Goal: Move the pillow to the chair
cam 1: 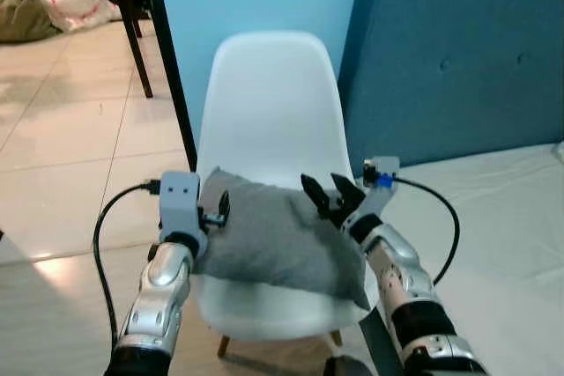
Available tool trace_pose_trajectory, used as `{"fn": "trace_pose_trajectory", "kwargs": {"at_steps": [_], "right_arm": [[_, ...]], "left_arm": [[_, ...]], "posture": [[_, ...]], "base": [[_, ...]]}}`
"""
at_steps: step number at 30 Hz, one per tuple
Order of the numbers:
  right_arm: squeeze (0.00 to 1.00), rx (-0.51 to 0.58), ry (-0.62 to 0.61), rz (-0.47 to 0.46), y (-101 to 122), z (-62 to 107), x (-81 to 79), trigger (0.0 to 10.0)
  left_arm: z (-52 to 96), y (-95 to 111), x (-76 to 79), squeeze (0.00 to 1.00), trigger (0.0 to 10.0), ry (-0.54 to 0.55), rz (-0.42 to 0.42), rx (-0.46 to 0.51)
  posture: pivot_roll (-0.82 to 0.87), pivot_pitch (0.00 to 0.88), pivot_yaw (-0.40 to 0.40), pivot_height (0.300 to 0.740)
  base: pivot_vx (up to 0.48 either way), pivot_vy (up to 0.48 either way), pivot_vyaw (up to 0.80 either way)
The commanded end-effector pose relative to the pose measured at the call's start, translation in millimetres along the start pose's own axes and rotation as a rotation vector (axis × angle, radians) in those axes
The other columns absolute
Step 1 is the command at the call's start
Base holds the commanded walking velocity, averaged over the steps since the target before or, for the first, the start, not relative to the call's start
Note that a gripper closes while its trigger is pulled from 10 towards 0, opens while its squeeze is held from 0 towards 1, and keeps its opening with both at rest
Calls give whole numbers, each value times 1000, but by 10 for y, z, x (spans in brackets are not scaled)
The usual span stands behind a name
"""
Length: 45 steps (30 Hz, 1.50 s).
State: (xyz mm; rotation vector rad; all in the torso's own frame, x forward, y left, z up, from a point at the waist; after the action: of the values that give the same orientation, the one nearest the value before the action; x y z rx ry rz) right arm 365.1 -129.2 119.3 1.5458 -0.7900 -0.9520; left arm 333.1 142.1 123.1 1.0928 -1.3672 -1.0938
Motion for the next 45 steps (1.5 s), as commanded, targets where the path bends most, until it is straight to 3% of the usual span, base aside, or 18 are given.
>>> {"fn": "trace_pose_trajectory", "kwargs": {"at_steps": [1, 13, 23, 32, 45], "right_arm": [[0, -11, 21, -2, -15, -14, -43, 10000], [0, -13, 32, -9, -11, -61, -104, 10000], [0, -59, -25, 28, -74, -84, -49, 10000], [0, -154, -181, 29, -263, 18, 185, 10000], [0, -256, -256, 56, -503, 158, 274, 10000]], "left_arm": [[-10, -31, -10, 0, 10000, 11, -3, -7], [-35, -38, -19, 0, 10000, 20, -12, -4], [-16, -96, -39, 0, 10000, 34, -12, -22], [54, -518, -153, 0, 10000, 59, -37, -188], [54, -665, -96, 0, 10000, 43, -36, -232]], "posture": [[30, 24, -39, 686], [37, 20, -36, 740], [37, 13, -29, 740], [10, 0, -4, 740], [-6, 0, -8, 740]], "base": [[0, 0, 0], [0, 0, 0], [0, 0, 0], [0, 0, 0], [-96, 0, 0]]}}
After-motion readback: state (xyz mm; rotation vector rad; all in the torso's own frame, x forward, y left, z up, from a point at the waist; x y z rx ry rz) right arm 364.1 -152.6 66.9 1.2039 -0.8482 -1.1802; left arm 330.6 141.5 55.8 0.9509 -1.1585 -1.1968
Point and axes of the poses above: a point about 5 cm out from each wrist's last joint towards the gripper, its own z axis pointing back from the gripper into the wrist, its own y axis along the axis of the wrist's last joint, x = y × z, the point moved 2 cm from there along -z, pointing out of the wrist towards the gripper, and after that the axes turned 9 degrees about z, right-handed, at the moved point
